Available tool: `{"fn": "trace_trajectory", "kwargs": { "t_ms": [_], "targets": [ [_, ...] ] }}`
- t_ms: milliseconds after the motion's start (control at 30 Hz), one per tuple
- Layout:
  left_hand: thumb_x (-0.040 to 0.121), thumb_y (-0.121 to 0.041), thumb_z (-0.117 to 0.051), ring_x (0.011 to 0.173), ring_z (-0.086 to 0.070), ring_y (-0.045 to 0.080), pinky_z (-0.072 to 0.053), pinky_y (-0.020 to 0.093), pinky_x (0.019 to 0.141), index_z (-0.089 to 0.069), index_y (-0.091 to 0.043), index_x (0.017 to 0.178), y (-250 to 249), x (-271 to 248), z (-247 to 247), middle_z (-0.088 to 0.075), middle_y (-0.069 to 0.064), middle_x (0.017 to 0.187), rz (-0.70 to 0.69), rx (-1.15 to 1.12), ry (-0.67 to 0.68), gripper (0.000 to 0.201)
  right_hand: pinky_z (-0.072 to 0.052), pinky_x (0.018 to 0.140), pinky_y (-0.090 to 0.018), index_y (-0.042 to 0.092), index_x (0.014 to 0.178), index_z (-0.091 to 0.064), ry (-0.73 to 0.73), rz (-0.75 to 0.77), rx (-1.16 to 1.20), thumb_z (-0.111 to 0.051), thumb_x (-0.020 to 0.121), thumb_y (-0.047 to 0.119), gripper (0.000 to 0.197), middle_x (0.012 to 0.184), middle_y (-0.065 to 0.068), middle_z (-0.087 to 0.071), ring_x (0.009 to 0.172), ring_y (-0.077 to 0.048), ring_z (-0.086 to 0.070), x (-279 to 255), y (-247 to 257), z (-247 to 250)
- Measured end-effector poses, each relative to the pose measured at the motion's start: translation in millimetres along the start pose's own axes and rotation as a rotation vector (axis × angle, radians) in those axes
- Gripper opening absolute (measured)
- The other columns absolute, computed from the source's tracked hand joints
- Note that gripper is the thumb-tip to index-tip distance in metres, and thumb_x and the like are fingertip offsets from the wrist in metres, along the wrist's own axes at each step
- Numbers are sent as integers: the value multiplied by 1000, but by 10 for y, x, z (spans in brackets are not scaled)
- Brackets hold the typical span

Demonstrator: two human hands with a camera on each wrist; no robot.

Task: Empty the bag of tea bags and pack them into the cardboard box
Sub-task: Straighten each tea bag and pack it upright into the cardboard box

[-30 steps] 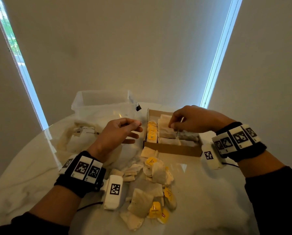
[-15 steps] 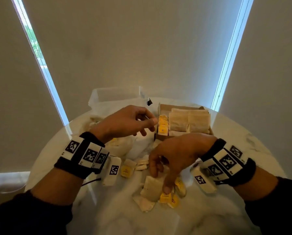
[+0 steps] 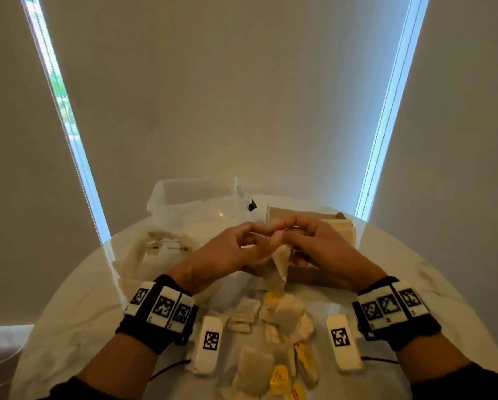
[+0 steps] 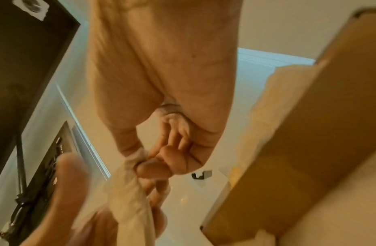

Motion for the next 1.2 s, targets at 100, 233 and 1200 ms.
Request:
{"fn": "trace_trajectory", "kwargs": {
  "t_ms": [100, 233, 1200],
  "targets": [
    [89, -33, -85, 103, -78, 26, -66, 42, 87, -72, -15, 124, 44, 30, 83, -79, 7, 112, -32, 10, -92, 42, -52, 67, -34, 19, 112, -76, -75, -57, 91, -73, 93, 50, 37, 94, -10, -78, 70, -27, -59, 56, -151, -34],
    [93, -30, -80, 98, -78, 27, -67, 41, 81, -75, -12, 118, 98, 27, 205, -80, 9, 107, -36, -59, -220, 31, -63, 86, -39, 27, 122, -69, -77, -147, 75, -73, 63, 89, 85, 106, -3, -80, 86, -21, -74, 80, -300, -89],
    [90, -23, -84, 101, -79, 22, -66, 34, 80, -74, -7, 118, 201, 26, 312, -79, 8, 110, -63, -148, -341, 34, -66, 83, -39, 20, 116, -71, -226, 61, 96, -76, 96, 32, 24, 108, 0, -81, 98, -21, -78, 9, -259, 39]
  ]
}}
Point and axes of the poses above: each hand's wrist, its own x-axis towards the middle knuckle, its own z-axis out of the back of the hand, y = z × x, the point moved 8 cm from there along x, towards the middle knuckle
